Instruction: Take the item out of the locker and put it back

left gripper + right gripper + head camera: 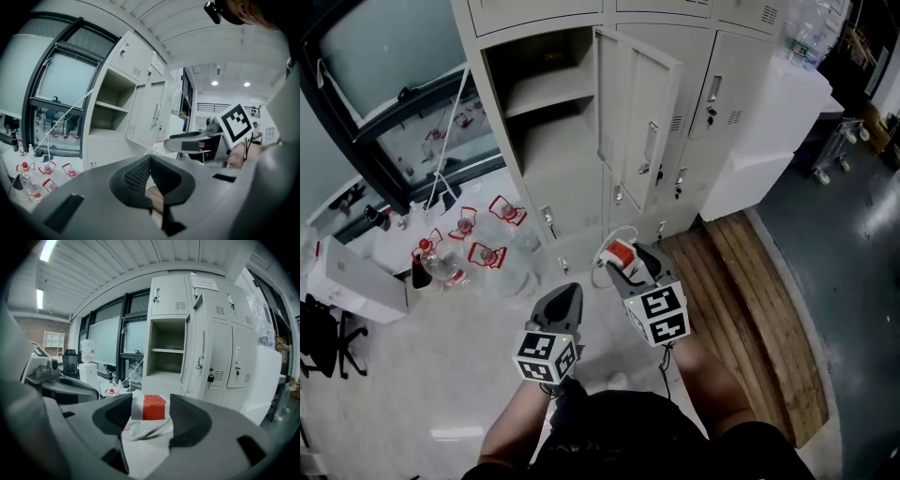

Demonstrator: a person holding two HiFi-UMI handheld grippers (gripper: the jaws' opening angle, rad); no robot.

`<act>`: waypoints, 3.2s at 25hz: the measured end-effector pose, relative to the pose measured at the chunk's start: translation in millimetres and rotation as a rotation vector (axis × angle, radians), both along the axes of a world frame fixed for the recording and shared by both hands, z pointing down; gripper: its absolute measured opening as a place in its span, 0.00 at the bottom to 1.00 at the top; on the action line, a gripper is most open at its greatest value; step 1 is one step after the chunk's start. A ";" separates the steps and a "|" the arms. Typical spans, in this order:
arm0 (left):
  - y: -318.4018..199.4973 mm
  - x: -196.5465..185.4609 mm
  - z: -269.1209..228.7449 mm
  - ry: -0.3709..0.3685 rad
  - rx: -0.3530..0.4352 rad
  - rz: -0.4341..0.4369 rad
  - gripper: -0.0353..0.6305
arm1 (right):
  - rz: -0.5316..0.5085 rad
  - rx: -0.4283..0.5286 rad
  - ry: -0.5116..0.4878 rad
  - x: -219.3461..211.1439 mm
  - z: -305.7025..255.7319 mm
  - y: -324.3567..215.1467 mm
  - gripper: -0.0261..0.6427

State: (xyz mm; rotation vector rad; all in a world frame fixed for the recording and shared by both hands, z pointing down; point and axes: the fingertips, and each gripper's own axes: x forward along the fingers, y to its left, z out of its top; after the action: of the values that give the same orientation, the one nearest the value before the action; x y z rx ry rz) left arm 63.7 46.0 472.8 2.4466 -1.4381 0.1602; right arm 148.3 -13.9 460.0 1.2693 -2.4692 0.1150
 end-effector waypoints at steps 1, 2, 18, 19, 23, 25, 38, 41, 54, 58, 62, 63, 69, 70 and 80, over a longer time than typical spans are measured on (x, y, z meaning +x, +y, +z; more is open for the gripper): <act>2.8 1.1 -0.4 0.000 0.002 -0.001 0.06 | -0.002 0.002 0.001 0.9 -0.3 3.0 0.41; 5.4 2.0 -0.8 0.000 0.003 -0.002 0.06 | -0.003 0.002 0.001 1.6 -0.5 5.8 0.41; 20.0 -8.7 -4.2 0.003 0.011 -0.019 0.06 | -0.025 0.010 0.006 -10.7 -5.6 18.3 0.41; 18.7 -10.4 -4.3 0.002 0.011 -0.019 0.06 | -0.025 0.009 0.007 -12.2 -5.7 16.9 0.41; 10.0 -19.4 -5.0 0.000 0.011 -0.018 0.06 | -0.026 0.010 0.007 -21.0 -7.3 7.2 0.41; 3.9 -24.7 -5.1 -0.003 0.010 -0.017 0.06 | -0.026 0.009 0.006 -26.9 -7.4 0.4 0.41; -48.4 -69.7 -4.9 -0.008 -0.001 0.001 0.06 | -0.008 0.003 0.004 -70.9 -10.8 -58.6 0.41; -63.4 -81.6 -8.3 -0.011 0.002 0.011 0.06 | 0.003 0.007 0.000 -82.6 -14.9 -72.9 0.41; -121.3 -136.2 -24.2 -0.013 0.034 0.085 0.06 | 0.067 0.038 -0.010 -139.9 -37.2 -133.8 0.41; -135.4 -156.0 -26.1 -0.015 0.041 0.116 0.06 | 0.095 0.051 -0.010 -159.2 -42.7 -149.7 0.41; -145.1 -171.7 -26.6 -0.020 0.045 0.150 0.06 | 0.123 0.059 -0.006 -173.2 -44.7 -162.4 0.41; -146.5 -175.0 -26.7 -0.022 0.046 0.158 0.06 | 0.132 0.060 -0.008 -175.8 -45.6 -165.1 0.41; -156.3 -191.4 -30.5 -0.021 0.055 0.179 0.06 | 0.169 0.068 -0.015 -187.4 -55.6 -182.8 0.41; -157.9 -193.0 -30.4 -0.017 0.054 0.179 0.06 | 0.169 0.070 -0.011 -189.1 -56.8 -185.9 0.41; -180.7 -191.4 -27.5 -0.017 0.049 0.168 0.06 | 0.160 0.069 0.001 -190.5 -58.0 -229.7 0.41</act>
State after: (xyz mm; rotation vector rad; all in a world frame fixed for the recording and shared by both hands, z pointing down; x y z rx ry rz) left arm -127.6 -134.6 445.4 2.6119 -1.2562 0.1840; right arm -42.1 -243.6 401.9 1.4943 -2.3873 0.0706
